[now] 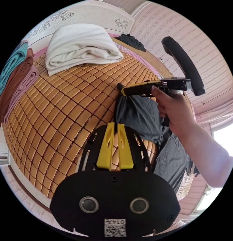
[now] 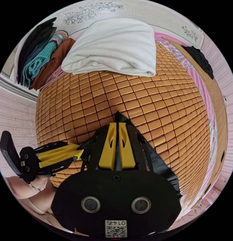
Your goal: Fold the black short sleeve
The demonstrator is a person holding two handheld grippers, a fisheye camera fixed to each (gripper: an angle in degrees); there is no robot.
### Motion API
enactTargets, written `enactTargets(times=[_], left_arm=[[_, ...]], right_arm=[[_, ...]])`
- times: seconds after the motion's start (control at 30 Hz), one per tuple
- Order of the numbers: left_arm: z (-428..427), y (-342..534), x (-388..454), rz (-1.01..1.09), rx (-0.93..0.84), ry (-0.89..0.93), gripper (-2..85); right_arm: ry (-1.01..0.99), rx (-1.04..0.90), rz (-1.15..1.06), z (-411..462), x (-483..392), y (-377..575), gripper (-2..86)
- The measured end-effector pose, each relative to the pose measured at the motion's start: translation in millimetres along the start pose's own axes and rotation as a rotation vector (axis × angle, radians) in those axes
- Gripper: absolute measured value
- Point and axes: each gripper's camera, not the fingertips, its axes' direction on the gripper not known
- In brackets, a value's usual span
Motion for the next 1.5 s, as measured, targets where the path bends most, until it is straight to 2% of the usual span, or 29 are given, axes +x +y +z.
enactTargets(times=[0.13, 0.27, 0.37, 0.43, 0.53, 0.6, 0.67, 0.73, 0.9, 1.03, 1.17, 1.3, 1.5], left_arm=[[-14.4, -5.6, 18.5, 0.041, 0.055, -0.022, -0.9], [-53.1, -7.3, 59.1, 0.215, 0.208, 0.214, -1.0], [-75.2, -4.7, 107.1, 0.395, 0.228, 0.415, -0.8], [-82.5, 0.1, 142.0, 0.509, 0.184, 0.503, -0.6], [-74.9, 16.7, 195.0, 0.664, 0.019, 0.610, 0.9], [-58.0, 33.9, 224.2, 0.729, -0.145, 0.590, 4.3], [-49.1, 42.8, 236.6, 0.751, -0.239, 0.530, 5.0], [-49.0, 43.3, 243.8, 0.762, -0.295, 0.516, 5.1], [-72.0, 10.0, 258.5, 0.760, -0.251, 0.333, 4.7], [-81.7, -12.4, 288.9, 0.778, -0.271, 0.334, 4.6], [-75.1, -11.8, 355.2, 0.851, -0.376, 0.366, 6.7], [-55.0, -6.1, 401.8, 0.870, -0.549, 0.294, 5.5], [-82.8, -20.5, 441.9, 0.941, -0.619, 0.200, 6.2]], right_arm=[[-0.143, 0.116, 0.123, -29.1, 33.8, 39.8, 0.9], [-0.271, 0.426, 0.283, -111.8, 85.3, 138.0, 0.7], [-0.219, 0.538, 0.397, -167.2, 105.6, 236.2, 0.8], [-0.138, 0.486, 0.487, -185.0, 105.1, 294.0, 1.0], [-0.022, 0.354, 0.609, -189.8, 95.0, 380.5, 1.6], [0.009, 0.234, 0.680, -172.3, 94.2, 423.0, 2.2], [-0.010, 0.026, 0.731, -138.2, 97.8, 463.2, 3.1], [-0.047, -0.032, 0.749, -124.3, 98.3, 483.1, 3.9], [-0.120, 0.044, 0.769, -128.7, 110.0, 499.3, 4.9], [-0.117, 0.124, 0.790, -134.1, 126.2, 505.1, 5.0], [-0.079, 0.133, 0.834, -127.5, 140.2, 515.3, 4.9], [-0.089, 0.093, 0.852, -114.4, 145.8, 526.2, 4.5], [-0.075, 0.126, 0.864, -114.9, 144.0, 559.1, 0.4]])
